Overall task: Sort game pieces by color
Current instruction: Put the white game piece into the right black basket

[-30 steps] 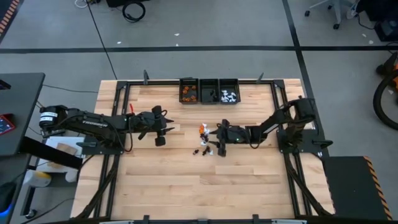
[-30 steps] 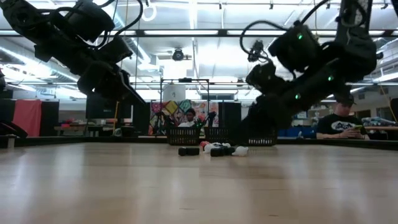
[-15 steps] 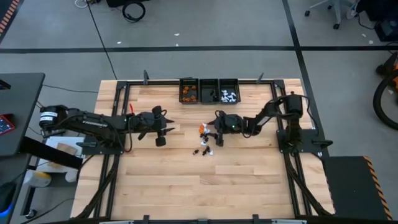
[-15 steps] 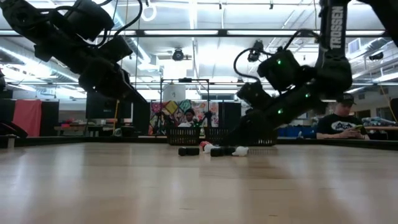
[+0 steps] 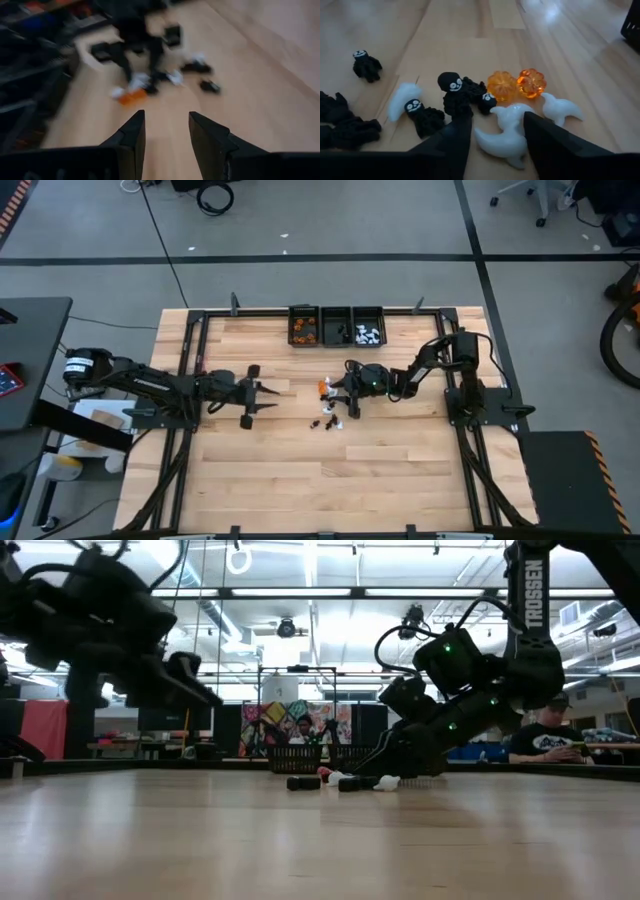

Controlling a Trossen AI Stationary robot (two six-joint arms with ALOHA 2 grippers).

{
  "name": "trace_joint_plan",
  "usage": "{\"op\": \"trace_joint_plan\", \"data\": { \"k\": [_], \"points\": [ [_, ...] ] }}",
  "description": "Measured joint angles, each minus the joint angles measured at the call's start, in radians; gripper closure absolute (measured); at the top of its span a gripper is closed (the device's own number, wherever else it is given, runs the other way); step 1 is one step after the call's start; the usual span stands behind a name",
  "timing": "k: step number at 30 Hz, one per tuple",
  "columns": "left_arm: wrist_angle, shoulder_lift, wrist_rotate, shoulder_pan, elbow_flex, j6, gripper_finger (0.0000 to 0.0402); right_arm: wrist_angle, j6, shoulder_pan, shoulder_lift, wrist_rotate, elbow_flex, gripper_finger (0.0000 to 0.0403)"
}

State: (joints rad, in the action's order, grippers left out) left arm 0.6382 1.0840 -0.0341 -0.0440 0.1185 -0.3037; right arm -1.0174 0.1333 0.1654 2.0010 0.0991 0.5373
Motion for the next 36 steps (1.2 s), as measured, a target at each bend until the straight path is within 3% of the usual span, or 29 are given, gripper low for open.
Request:
{"op": "trace_joint_plan", "data": {
  "k": [6,9,17,23,29,36],
  "points": [
    [0.153,0.000,0.022,-0.040,-0.028,0.053,0.0272,0.018,0.001,-0.001,-0.011,0.001,0.000,0.0259],
    [0.129,-0.001,0.022,-0.044,0.023,0.088,0.0272,0.071,0.002,0.000,-0.048,-0.010,-0.002,0.0269],
    [0.024,0.002,0.023,-0.040,0.133,0.365,0.0272,0.207,0.005,0.002,-0.160,-0.079,-0.002,0.0273],
    [0.023,0.002,0.025,-0.006,0.133,0.343,0.0272,0.232,0.000,-0.007,-0.165,-0.085,-0.001,0.0274],
    [0.031,0.003,0.043,-0.012,0.133,0.254,0.0272,0.420,-0.025,-0.034,-0.228,-0.157,0.025,0.0274],
    [0.033,0.003,0.046,-0.038,0.133,0.169,0.0272,0.715,-0.077,-0.039,-0.293,-0.172,0.131,0.0274]
  ]
}}
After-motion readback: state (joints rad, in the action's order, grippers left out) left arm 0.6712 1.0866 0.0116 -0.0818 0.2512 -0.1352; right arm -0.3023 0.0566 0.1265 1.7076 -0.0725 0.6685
